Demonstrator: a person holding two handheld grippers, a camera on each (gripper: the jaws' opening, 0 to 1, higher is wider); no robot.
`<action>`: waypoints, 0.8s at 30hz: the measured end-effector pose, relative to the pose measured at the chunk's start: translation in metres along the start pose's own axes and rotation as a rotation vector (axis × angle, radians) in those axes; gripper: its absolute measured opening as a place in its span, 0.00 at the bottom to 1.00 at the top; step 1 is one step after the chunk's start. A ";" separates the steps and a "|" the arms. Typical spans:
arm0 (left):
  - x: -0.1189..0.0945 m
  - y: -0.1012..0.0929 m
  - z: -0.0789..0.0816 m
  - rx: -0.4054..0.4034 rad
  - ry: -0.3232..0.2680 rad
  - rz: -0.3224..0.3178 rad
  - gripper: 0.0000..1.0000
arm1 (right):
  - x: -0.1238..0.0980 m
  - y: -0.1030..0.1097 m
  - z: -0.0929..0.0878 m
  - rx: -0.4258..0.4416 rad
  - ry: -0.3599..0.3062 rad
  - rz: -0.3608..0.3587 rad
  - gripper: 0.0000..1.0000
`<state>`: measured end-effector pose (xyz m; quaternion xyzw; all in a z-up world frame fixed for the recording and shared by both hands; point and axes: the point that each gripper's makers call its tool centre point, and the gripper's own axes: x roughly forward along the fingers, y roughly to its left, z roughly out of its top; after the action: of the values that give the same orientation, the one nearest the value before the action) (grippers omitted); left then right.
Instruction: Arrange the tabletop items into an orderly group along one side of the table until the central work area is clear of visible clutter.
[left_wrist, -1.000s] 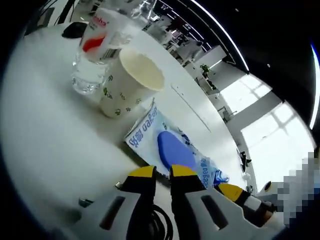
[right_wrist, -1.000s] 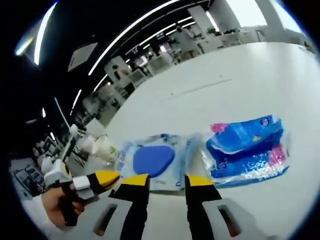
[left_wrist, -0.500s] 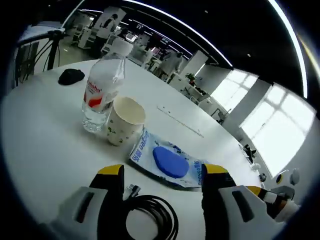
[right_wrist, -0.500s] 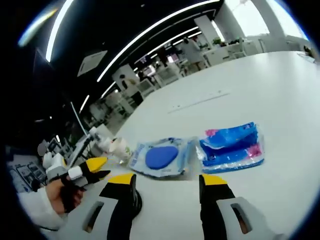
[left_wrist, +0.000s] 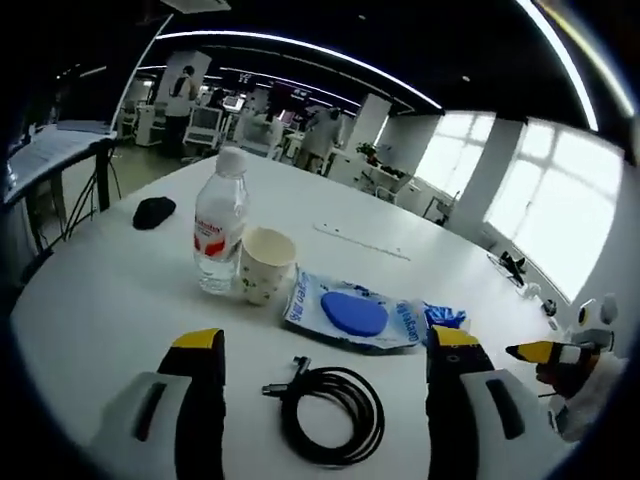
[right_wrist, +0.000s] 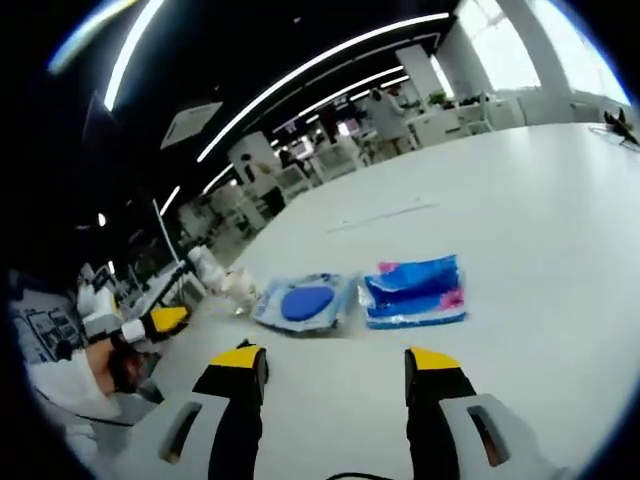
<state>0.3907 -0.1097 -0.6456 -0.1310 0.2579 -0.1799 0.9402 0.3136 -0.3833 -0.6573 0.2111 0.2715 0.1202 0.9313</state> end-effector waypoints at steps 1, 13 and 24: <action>-0.001 0.000 0.000 0.014 0.006 -0.002 0.83 | -0.003 -0.001 -0.001 -0.001 0.002 0.001 0.57; -0.019 -0.004 -0.012 0.212 0.067 -0.027 0.77 | -0.048 -0.035 -0.023 -0.063 0.057 -0.025 0.56; -0.019 0.002 -0.016 0.218 0.086 -0.020 0.73 | -0.056 -0.044 -0.041 0.024 0.051 -0.077 0.54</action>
<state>0.3673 -0.1028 -0.6506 -0.0226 0.2758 -0.2216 0.9350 0.2497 -0.4271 -0.6832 0.2085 0.3045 0.0864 0.9254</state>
